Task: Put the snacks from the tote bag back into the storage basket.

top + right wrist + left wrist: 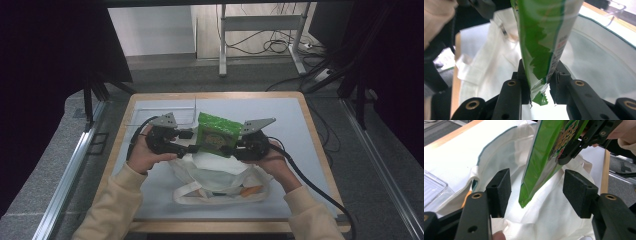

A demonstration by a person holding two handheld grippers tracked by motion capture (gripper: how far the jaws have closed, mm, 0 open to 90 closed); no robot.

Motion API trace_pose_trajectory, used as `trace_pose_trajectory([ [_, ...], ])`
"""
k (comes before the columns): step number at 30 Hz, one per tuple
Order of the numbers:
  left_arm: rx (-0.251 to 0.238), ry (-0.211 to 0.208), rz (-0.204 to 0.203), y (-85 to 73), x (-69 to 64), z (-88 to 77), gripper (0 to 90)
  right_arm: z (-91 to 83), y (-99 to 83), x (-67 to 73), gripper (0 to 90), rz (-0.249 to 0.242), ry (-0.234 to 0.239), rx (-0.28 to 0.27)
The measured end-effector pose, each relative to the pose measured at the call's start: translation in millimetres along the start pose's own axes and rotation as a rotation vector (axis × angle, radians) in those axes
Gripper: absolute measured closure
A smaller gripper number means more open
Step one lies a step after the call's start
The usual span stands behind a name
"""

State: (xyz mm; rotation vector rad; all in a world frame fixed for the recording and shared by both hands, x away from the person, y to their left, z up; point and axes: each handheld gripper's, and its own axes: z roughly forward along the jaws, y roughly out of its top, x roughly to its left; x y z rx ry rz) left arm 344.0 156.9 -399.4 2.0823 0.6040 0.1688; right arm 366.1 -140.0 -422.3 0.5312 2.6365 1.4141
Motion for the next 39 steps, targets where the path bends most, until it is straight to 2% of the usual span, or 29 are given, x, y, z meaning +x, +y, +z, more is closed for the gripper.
trace_pose_trajectory([
  [4,-0.001,0.011,0.01,1.7,0.0,-3.9,38.3,-2.0,0.6,-0.6,72.0,-0.026,-0.035,0.045],
  [11,-0.002,0.022,0.011,4.4,2.2,-11.1,37.4,-1.1,0.9,-2.2,71.9,-0.052,-0.068,0.113],
  [22,0.005,0.034,0.028,12.1,5.9,-22.8,36.5,12.2,3.9,-1.6,72.0,-0.078,-0.074,0.19],
  [29,0.036,0.03,0.046,16.9,8.2,-23.0,36.0,16.7,1.7,-3.9,72.0,-0.085,-0.069,0.228],
  [32,0.064,0.018,0.062,22.0,9.2,-20.4,35.2,19.7,1.6,-3.8,71.9,-0.102,-0.066,0.264],
  [36,0.078,-0.027,0.056,28.5,9.4,-12.4,35.1,24.7,3.4,-1.9,71.9,-0.128,-0.047,0.301],
  [39,0.108,-0.059,0.072,30.7,10.0,-4.2,35.4,28.4,4.8,-1.1,71.9,-0.153,-0.03,0.315],
])
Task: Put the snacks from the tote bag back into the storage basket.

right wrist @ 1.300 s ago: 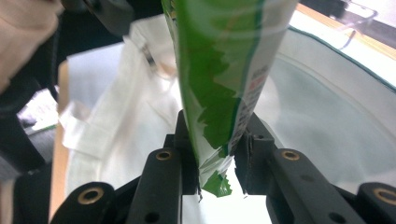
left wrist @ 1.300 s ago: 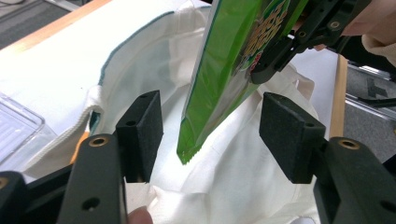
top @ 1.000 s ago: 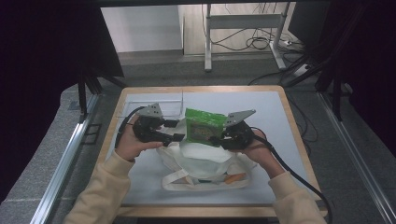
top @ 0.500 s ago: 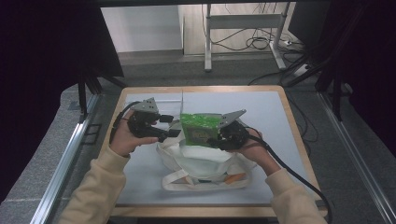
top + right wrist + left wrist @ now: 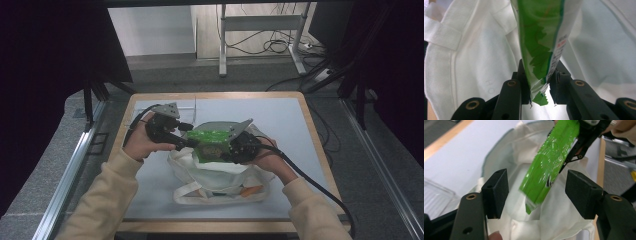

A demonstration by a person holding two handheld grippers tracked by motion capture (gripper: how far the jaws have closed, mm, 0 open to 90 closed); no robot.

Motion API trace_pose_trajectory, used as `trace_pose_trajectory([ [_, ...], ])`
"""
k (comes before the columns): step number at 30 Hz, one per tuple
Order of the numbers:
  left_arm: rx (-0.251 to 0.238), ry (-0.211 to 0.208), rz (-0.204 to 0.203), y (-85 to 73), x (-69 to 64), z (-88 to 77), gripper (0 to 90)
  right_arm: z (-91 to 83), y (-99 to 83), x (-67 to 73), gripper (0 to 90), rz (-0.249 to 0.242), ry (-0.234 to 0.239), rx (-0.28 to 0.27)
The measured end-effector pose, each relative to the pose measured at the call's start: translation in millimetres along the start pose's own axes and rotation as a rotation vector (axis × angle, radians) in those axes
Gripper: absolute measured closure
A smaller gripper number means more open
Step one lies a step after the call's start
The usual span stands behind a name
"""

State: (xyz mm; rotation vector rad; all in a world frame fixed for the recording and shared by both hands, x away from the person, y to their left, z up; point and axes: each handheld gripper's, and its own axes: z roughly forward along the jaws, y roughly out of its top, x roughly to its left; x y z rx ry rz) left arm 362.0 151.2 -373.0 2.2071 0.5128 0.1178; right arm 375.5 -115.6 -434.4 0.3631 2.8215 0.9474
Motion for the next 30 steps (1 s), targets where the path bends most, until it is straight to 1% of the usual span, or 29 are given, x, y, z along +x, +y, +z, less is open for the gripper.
trace_pose_trajectory([
  [1,0.02,-0.01,0.011,0.3,0.3,2.8,36.2,0.8,0.6,0.1,71.9,-0.001,0.007,-0.001],
  [4,0.049,-0.041,0.033,-0.4,-1.0,10.3,40.6,2.0,0.7,0.2,71.9,-0.003,0.024,-0.002],
  [5,0.064,-0.046,0.039,-0.4,-1.5,12.0,44.1,2.5,0.6,0.1,71.8,-0.009,0.025,0.0],
  [7,0.076,-0.053,0.042,-0.7,-2.3,15.2,51.3,2.4,0.6,0.1,71.8,-0.009,0.026,-0.004],
  [9,0.091,-0.046,0.047,-1.0,-2.7,17.7,59.9,1.5,1.0,0.5,71.7,-0.013,0.03,-0.01],
  [10,0.095,-0.047,0.044,-1.2,-2.4,18.2,62.6,1.3,1.1,1.0,71.7,-0.02,0.032,-0.011],
  [15,0.095,-0.036,0.052,-2.5,-3.1,18.2,68.8,0.9,0.5,1.0,70.7,-0.02,0.031,-0.004],
  [17,0.094,-0.033,0.05,-2.9,-2.9,17.2,71.8,0.5,0.7,0.6,69.7,-0.016,0.037,-0.011],
  [20,0.088,-0.031,0.046,-3.8,-2.9,15.9,73.8,-0.4,1.1,0.5,67.5,-0.009,0.044,-0.022],
  [24,0.08,-0.023,0.046,-4.2,-2.6,13.7,74.7,-2.5,1.3,1.3,61.7,-0.003,0.031,-0.04],
  [25,0.081,-0.015,0.042,-4.6,-2.5,13.0,75.0,-3.9,1.4,1.5,58.4,0.001,0.025,-0.045],
  [27,0.078,-0.011,0.035,-6.2,-1.2,11.3,75.2,-8.3,1.6,1.7,50.0,0.031,0.016,-0.069],
  [30,0.066,-0.01,0.027,-9.1,0.0,9.4,75.4,-16.4,0.8,2.5,41.5,0.073,0.005,-0.112],
])
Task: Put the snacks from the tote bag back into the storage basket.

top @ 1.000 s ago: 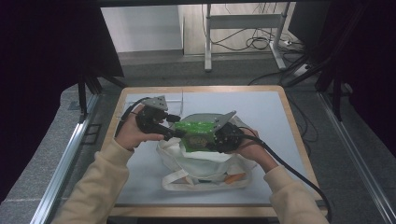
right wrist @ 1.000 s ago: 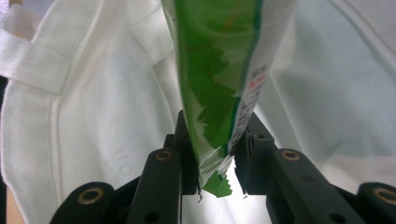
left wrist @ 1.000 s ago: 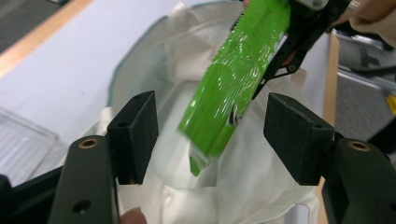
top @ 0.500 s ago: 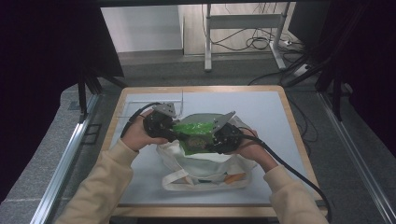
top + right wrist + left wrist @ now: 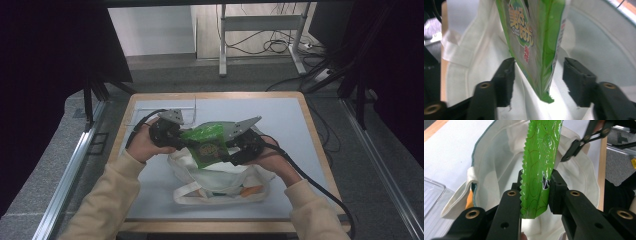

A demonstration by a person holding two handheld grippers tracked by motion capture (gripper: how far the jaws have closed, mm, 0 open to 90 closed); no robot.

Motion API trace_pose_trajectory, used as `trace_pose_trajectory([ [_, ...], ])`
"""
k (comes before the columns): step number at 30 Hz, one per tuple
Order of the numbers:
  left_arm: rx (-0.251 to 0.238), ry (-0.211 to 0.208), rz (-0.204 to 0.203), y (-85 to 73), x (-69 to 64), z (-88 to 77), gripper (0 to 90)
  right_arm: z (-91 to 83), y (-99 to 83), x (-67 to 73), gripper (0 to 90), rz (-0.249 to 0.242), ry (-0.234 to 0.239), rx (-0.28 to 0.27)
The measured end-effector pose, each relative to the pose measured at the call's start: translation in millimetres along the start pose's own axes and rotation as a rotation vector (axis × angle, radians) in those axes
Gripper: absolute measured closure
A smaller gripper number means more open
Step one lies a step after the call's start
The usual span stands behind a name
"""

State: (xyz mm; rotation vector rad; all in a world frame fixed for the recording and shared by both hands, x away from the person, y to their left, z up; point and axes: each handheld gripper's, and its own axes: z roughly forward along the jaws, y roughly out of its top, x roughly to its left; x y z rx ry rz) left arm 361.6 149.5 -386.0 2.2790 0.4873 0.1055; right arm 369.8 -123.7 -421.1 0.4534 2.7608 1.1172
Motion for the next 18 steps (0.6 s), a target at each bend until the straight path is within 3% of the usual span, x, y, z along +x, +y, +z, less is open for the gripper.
trace_pose_trajectory([
  [7,-0.021,0.0,-0.003,-2.4,-0.3,-8.2,75.5,-17.6,-5.3,6.4,30.9,0.078,-0.082,-0.078],
  [14,-0.049,0.011,-0.017,-1.0,1.6,-15.8,75.7,-34.5,-18.4,9.8,29.9,0.147,-0.105,-0.115],
  [18,-0.062,0.011,-0.024,1.3,2.0,-18.8,75.8,-39.9,-25.9,13.0,29.8,0.16,-0.109,-0.126],
])
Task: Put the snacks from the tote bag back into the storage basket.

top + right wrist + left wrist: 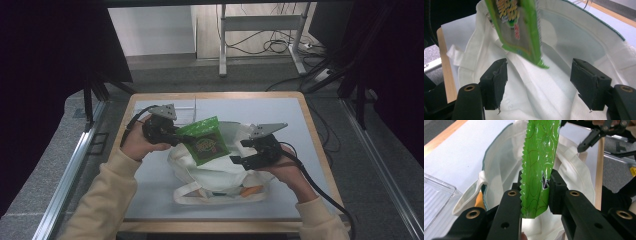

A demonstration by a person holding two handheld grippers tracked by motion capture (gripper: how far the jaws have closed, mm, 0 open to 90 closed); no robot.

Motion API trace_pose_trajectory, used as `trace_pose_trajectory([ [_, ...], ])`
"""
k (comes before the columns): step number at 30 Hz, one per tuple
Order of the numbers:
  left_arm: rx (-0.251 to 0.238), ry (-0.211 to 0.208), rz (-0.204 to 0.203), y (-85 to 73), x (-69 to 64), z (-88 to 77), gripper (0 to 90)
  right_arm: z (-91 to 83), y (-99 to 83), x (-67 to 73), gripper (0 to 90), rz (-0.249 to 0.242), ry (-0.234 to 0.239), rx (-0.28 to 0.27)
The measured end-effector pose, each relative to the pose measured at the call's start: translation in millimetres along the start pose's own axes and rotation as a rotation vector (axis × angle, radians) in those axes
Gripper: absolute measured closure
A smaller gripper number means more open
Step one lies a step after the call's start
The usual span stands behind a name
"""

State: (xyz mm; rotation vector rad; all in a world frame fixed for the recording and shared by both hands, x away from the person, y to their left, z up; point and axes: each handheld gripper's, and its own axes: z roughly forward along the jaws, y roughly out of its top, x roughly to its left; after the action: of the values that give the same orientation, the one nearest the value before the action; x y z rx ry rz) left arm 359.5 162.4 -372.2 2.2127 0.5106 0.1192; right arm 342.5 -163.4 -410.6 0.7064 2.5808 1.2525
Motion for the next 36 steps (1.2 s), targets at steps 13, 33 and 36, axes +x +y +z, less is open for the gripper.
trace_pose_trajectory([
  [13,-0.019,0.035,-0.025,11.9,-1.6,-14.4,75.8,-0.3,-8.2,9.8,29.5,-0.021,0.025,0.008],
  [33,-0.062,0.069,-0.033,18.3,2.5,-37.2,75.9,-9.8,-8.2,13.6,29.6,-0.006,-0.002,0.01],
  [36,-0.067,0.071,-0.035,20.6,2.8,-38.3,75.9,-10.6,-8.3,14.1,29.5,-0.008,-0.004,0.011],
])
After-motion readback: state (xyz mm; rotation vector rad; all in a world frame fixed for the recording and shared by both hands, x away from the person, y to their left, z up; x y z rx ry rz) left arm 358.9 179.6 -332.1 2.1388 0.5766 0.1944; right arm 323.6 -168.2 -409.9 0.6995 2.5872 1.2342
